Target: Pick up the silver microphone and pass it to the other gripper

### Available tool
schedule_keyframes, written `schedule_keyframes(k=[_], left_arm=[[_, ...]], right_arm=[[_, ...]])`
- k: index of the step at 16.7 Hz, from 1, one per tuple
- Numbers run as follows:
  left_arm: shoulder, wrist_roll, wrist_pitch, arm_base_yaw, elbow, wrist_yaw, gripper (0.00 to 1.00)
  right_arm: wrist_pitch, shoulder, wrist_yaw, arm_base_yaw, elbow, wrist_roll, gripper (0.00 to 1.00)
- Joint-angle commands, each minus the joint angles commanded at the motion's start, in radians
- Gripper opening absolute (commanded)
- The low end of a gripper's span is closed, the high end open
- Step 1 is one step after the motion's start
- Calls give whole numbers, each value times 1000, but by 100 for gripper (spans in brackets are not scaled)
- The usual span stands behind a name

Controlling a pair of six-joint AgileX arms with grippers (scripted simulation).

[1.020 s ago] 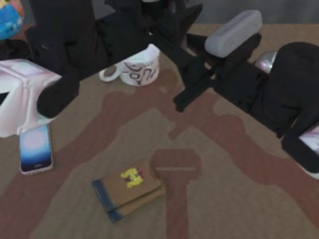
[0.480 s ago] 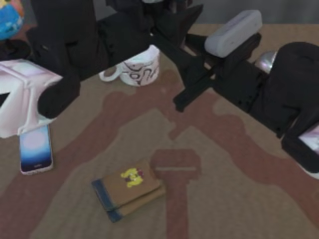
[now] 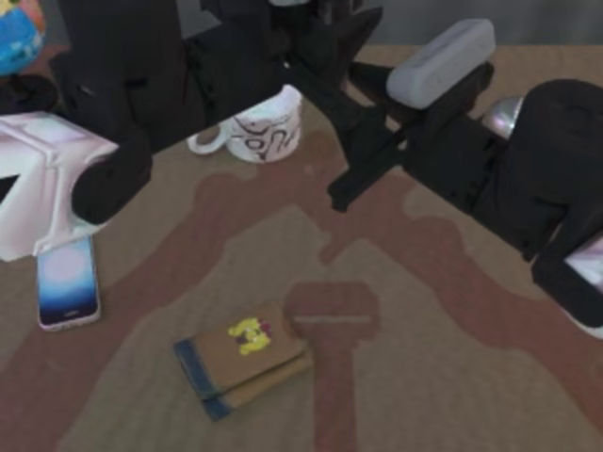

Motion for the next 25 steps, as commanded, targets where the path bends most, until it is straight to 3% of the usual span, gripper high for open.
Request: schedule_keyframes(k=[6, 7, 16, 25], left_arm=[[0, 0, 0, 0, 0, 0, 0], [0, 0, 0, 0, 0, 0, 0], [-2, 1, 0, 2, -2, 2, 0], [-87, 6, -11, 159, -79, 138, 0]], right_arm=[[0, 0, 0, 0, 0, 0, 98], [0, 0, 0, 0, 0, 0, 100], [-1, -3, -1, -1, -3, 0, 100], [-28, -275, -47, -33, -247, 1, 100]])
